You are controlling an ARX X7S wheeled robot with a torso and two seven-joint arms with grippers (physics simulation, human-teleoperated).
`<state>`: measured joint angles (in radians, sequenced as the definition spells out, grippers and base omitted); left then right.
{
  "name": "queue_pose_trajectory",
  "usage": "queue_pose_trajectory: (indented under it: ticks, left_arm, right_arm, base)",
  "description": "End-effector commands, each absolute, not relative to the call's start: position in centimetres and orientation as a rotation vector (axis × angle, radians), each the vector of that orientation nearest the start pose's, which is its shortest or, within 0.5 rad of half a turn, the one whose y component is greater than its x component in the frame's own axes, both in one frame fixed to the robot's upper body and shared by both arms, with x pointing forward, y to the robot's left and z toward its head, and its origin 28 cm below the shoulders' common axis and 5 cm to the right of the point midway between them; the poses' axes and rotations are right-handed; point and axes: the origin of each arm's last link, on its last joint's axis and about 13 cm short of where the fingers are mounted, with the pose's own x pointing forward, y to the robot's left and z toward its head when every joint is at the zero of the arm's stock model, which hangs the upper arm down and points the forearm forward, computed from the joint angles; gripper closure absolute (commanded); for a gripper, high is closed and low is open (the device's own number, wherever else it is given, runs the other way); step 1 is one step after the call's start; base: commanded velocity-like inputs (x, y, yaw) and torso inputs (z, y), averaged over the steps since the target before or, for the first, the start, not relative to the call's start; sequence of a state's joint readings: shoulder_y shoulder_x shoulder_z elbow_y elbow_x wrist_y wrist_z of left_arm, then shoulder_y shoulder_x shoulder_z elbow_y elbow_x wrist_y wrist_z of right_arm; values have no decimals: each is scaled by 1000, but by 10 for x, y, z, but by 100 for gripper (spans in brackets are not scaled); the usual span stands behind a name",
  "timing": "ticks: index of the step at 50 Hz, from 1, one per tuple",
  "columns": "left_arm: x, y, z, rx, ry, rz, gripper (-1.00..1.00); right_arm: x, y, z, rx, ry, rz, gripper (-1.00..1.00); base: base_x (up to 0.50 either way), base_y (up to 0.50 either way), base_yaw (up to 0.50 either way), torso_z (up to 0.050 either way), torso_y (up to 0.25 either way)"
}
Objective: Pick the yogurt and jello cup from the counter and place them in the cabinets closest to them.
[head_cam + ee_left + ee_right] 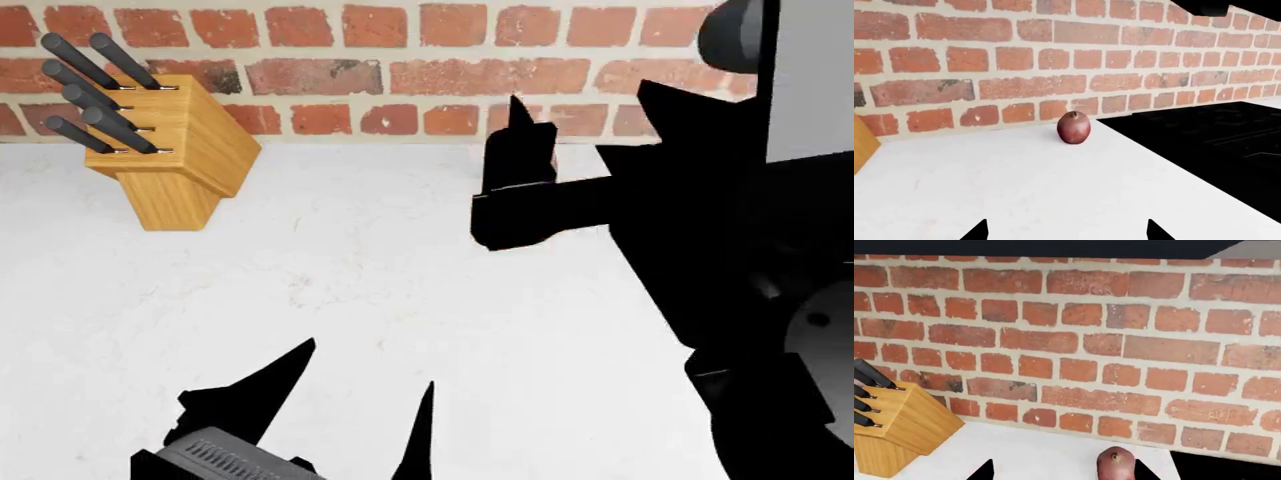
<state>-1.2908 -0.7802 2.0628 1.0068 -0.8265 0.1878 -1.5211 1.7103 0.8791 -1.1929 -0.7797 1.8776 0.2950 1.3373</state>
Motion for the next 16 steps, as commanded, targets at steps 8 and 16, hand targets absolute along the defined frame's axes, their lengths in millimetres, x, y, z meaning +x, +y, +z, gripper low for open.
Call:
queue_pose_trajectory:
  ticks: [8,16]
  left_arm:
    - [101,169,179,-27,-44,-391,-100]
    - [101,170,180,-26,-47,-375,-100]
  right_arm:
    - [159,-78,251,-78,46,209,-100]
    - [151,-84,234,-75,72,212,-100]
  base:
    - [0,0,0,0,0]
    - [0,0,0,0,0]
